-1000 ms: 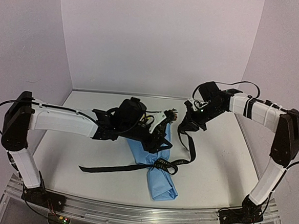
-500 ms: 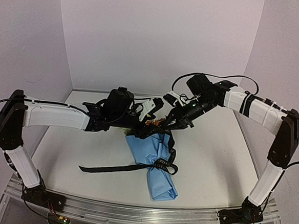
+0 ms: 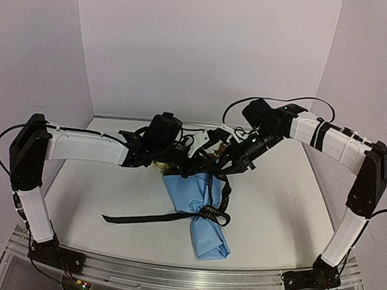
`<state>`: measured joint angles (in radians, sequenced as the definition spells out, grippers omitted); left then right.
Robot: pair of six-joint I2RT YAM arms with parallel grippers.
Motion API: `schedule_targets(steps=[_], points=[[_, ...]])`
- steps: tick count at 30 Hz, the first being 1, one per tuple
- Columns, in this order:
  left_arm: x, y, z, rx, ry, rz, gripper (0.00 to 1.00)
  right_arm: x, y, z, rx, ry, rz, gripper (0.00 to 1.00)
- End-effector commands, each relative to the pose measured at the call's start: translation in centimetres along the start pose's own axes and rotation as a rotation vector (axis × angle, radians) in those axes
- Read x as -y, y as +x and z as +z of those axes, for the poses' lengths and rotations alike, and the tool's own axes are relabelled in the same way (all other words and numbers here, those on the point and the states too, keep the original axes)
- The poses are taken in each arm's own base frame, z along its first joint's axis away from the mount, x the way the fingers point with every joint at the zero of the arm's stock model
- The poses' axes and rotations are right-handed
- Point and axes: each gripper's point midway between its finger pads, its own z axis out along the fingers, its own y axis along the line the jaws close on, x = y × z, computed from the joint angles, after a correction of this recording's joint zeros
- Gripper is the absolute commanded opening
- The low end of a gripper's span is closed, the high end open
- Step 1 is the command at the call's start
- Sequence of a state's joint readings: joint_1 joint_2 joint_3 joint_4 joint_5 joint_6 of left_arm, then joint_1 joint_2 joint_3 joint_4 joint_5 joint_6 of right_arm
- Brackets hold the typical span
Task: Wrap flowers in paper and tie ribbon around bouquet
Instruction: Cross the half-tied ribbon over the folded bouquet.
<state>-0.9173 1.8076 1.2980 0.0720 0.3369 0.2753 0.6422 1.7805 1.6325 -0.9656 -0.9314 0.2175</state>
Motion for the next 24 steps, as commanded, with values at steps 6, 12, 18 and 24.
schedule_targets(steps=[6, 12, 18, 24], points=[[-2.2, -2.5, -0.4, 0.104, -0.114, -0.160, 0.00, 2.1, 0.4, -0.5, 0.022, 0.152, -0.030, 0.16], [-6.3, -0.8, -2.0, -0.022, -0.366, -0.379, 0.00, 6.4, 1.2, -2.7, 0.102, 0.432, 0.016, 0.41], [-5.4, 1.6, -2.6, -0.146, -0.362, -0.499, 0.00, 8.9, 3.1, -5.3, 0.169, 0.616, 0.053, 0.56], [-4.7, 3.0, -3.0, -0.258, -0.351, -0.544, 0.00, 9.8, 6.3, -5.3, 0.173, 0.640, 0.086, 0.56]])
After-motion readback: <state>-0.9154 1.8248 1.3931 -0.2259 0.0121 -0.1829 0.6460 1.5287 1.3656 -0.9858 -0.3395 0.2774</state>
